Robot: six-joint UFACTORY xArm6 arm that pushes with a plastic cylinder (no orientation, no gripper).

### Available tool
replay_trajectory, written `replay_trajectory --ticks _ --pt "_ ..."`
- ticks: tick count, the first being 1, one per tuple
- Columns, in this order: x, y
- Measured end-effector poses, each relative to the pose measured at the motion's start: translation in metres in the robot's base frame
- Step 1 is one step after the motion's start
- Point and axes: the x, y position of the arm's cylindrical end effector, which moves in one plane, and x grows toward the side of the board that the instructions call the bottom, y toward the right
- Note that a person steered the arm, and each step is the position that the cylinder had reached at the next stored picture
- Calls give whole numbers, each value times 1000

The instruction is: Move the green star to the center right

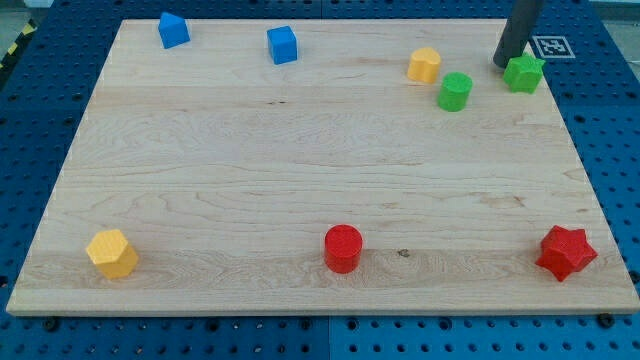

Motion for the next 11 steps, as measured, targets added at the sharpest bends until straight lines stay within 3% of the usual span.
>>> replay_trajectory --ticks 2,3,8,9,11 --pt "-35 14" --pt "-11 32" --pt "71 4" --pt "20 4" --pt "2 -41"
